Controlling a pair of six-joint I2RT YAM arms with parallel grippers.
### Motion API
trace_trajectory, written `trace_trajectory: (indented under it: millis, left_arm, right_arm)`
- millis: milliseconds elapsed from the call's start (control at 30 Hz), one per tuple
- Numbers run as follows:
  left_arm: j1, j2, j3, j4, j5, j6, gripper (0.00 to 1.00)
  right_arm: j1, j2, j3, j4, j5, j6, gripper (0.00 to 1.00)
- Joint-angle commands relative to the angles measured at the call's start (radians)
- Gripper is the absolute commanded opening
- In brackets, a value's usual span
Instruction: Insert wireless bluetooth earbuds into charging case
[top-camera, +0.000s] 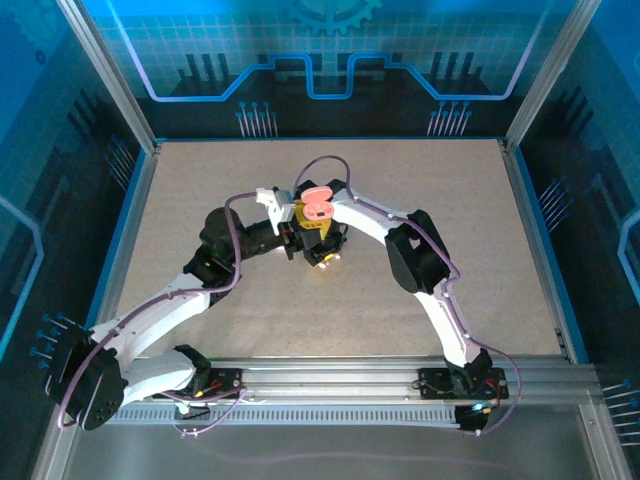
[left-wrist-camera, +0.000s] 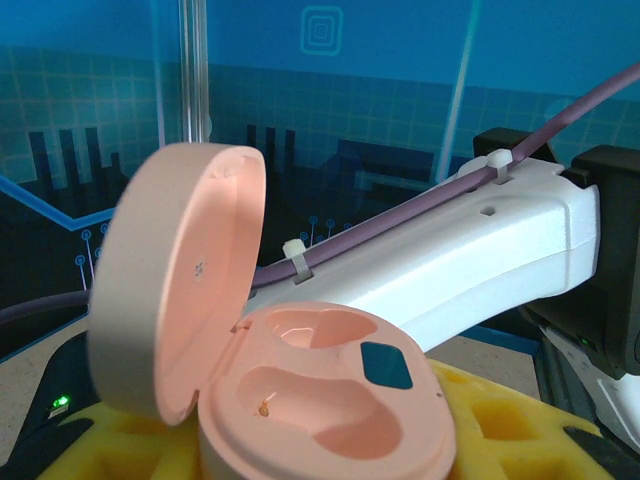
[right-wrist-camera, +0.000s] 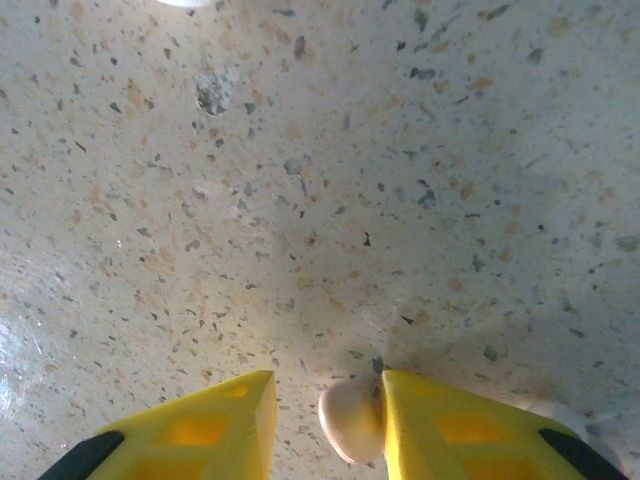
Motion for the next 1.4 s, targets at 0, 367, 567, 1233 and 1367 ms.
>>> trace_trajectory:
  millis: [0, 367, 567, 1233, 1367]
  left_arm:
    - [0.009, -0.014, -0.001, 0.013, 0.006, -0.007, 0.33]
    - [0.01, -0.019, -0.001, 0.011, 0.004, -0.006, 0.33]
    - [0.009, -0.017, -0.003, 0.01, 0.003, -0.005, 0.33]
    - [0.009, -0.018, -0.003, 0.012, 0.005, -0.011, 0.33]
    - [0.01, -0.019, -0.002, 0.013, 0.005, -0.01, 0.33]
  right_arm:
    - [0.015, 0.017, 0.044, -0.033, 0.017, -0.024, 0.35]
    - [0.013, 0.062, 0.082, -0.05, 0.015, -0.046, 0.35]
    - [0.013, 0.044, 0.042, -0.055, 0.002, -0.063, 0.34]
    - [0.015, 0.006, -0.002, -0.075, -0.014, -0.071, 0.29]
    - [0.018, 0.006, -0.004, -0.076, -0.014, -0.066, 0.29]
